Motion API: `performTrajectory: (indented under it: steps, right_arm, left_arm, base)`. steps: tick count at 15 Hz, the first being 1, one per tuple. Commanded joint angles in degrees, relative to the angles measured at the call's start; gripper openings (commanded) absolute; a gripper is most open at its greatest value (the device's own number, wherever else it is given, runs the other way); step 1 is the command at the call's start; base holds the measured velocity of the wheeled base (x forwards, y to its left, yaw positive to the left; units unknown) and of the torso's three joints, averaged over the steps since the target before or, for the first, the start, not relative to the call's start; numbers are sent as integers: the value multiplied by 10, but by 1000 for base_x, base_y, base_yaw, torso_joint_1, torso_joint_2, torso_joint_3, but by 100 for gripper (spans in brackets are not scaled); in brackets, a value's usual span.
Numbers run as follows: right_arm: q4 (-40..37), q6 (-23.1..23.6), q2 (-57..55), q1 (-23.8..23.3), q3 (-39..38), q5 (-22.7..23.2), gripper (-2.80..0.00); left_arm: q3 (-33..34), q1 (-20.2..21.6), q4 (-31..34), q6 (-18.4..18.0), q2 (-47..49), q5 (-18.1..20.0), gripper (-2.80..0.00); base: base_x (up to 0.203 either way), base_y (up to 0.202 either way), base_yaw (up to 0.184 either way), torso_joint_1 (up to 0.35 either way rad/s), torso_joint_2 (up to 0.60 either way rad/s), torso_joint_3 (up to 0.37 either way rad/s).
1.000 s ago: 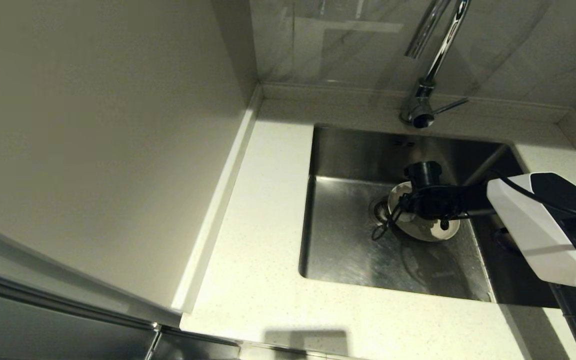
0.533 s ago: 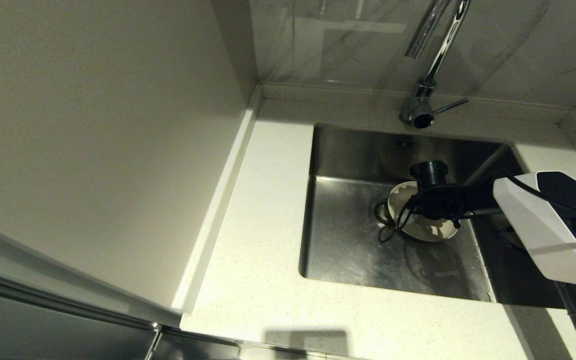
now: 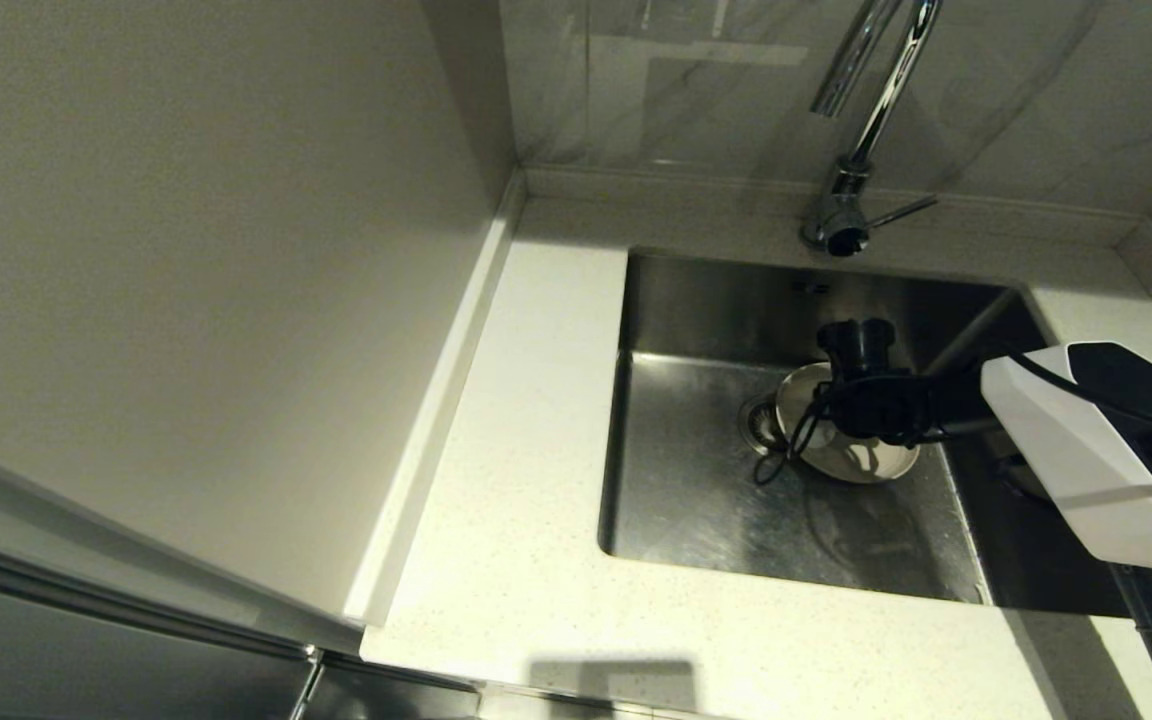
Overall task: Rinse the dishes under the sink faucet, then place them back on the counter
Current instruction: Place the spoon on the bowl
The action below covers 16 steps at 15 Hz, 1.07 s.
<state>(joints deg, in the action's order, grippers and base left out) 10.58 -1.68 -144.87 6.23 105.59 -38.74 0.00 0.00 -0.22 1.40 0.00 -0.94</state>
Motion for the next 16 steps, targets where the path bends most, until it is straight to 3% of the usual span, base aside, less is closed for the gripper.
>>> performTrajectory:
  steps: [1,9,13,16]
  right_arm:
    - [1,1,-7,8,-4,-2,0]
    - [2,6,-12,26,-50,-9,0]
    - [2,13,0,19,-69,-42,0]
    - [15,16,9,15,-64,-40,0]
  left_arm:
    - [0,0,0,0,-2,0,-280]
    - [0,0,0,0,-2,0,-280]
    - [0,0,0,0,-2,0,-280]
    - [0,0,0,0,-2,0,-280]
  base:
    - [0,0,0,0,0,0]
    - [0,0,0,0,0,0]
    - [0,0,0,0,0,0]
    - [0,0,0,0,0,0]
